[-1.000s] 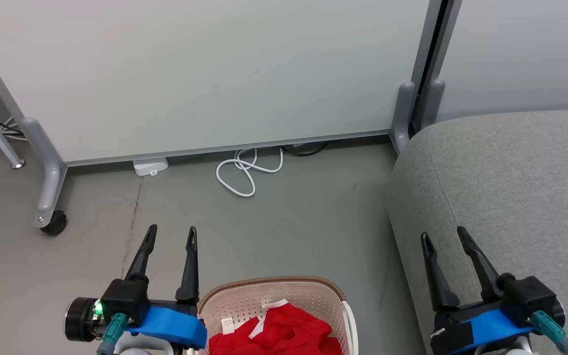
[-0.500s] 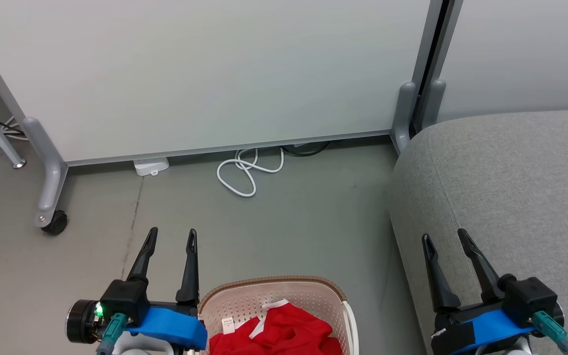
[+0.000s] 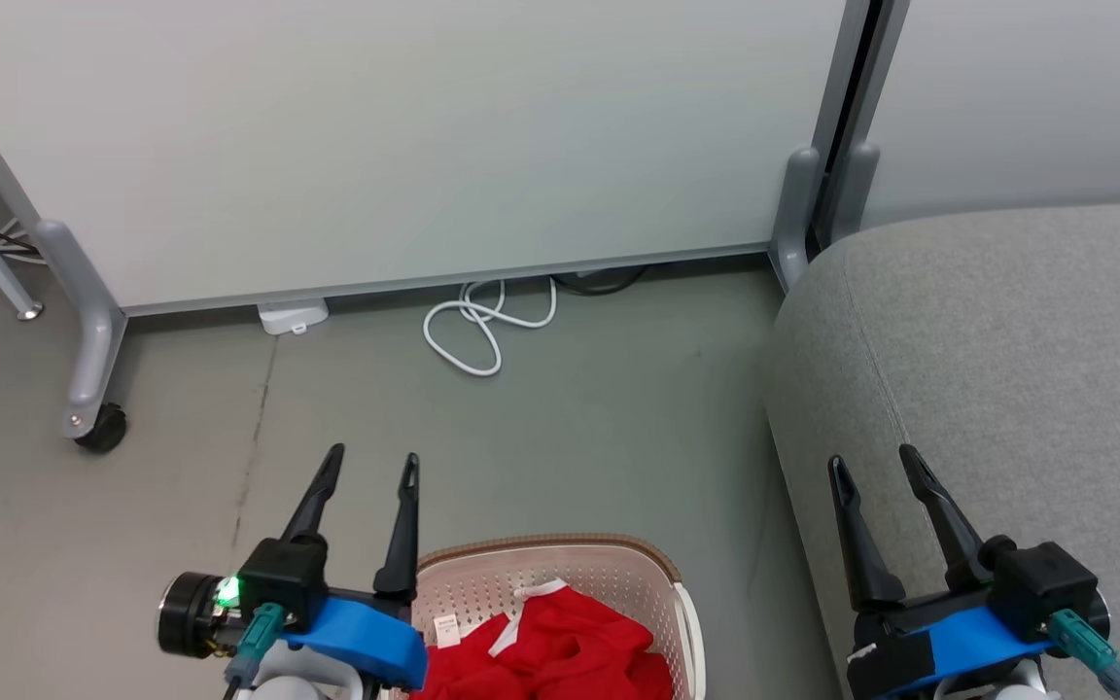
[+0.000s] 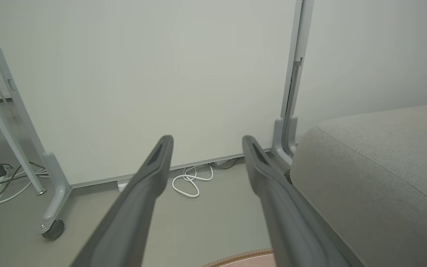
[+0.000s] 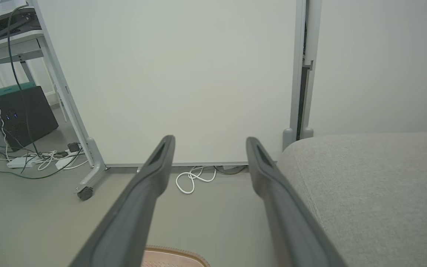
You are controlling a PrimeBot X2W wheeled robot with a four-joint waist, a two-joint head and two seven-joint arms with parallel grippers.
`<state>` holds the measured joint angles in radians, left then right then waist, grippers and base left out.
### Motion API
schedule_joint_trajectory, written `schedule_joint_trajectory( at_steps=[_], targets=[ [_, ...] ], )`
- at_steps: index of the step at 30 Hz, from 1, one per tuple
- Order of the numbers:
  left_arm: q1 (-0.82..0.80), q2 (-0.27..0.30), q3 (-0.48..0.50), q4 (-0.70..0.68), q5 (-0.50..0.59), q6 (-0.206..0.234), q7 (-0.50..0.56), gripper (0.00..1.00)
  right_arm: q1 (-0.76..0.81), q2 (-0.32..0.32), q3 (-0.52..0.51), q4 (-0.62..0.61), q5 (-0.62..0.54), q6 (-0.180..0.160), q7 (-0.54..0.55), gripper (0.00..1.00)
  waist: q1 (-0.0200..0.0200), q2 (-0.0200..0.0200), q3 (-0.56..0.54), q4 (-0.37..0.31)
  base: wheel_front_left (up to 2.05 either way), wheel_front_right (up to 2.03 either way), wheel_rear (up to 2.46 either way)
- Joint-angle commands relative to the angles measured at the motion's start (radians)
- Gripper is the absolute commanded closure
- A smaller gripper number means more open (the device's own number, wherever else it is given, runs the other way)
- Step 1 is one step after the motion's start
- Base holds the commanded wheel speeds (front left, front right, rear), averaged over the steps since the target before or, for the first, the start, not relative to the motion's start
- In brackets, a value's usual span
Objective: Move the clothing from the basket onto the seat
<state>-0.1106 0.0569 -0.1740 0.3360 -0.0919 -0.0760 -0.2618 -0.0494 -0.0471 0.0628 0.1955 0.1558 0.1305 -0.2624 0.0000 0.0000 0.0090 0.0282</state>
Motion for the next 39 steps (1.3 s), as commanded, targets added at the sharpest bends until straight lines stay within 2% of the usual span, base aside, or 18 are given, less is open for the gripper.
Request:
schedule_joint_trajectory(
  at_steps=[1, 10, 19, 39],
  targets=[
    [-0.029, 0.005, -0.016, 0.02, 0.012, -0.011, -0.005, 0.0, -0.011, -0.006, 0.003, -0.008, -0.008, 0.0, -0.004, 0.0, 0.0, 0.0, 0.012, -0.004, 0.0, 0.0, 0.0],
    [-0.136, 0.015, -0.115, 0.141, 0.039, -0.045, -0.005, 0.0, -0.055, -0.006, 0.016, -0.046, -0.021, 0.0, -0.004, 0.0, 0.0, 0.0, 0.095, -0.046, 0.0, 0.0, 0.0],
    [-0.248, 0.034, -0.198, 0.268, 0.048, -0.055, -0.004, 0.0, -0.111, -0.005, 0.037, -0.085, -0.034, 0.0, -0.004, 0.0, 0.0, 0.0, 0.214, -0.108, 0.0, 0.0, 0.0],
    [-0.543, 0.067, -0.517, 0.689, -0.012, -0.054, -0.004, 0.0, -0.256, -0.005, 0.085, -0.181, -0.035, 0.0, -0.004, 0.0, 0.0, 0.0, 0.494, -0.227, 0.0, 0.0, 0.0]
  ],
)
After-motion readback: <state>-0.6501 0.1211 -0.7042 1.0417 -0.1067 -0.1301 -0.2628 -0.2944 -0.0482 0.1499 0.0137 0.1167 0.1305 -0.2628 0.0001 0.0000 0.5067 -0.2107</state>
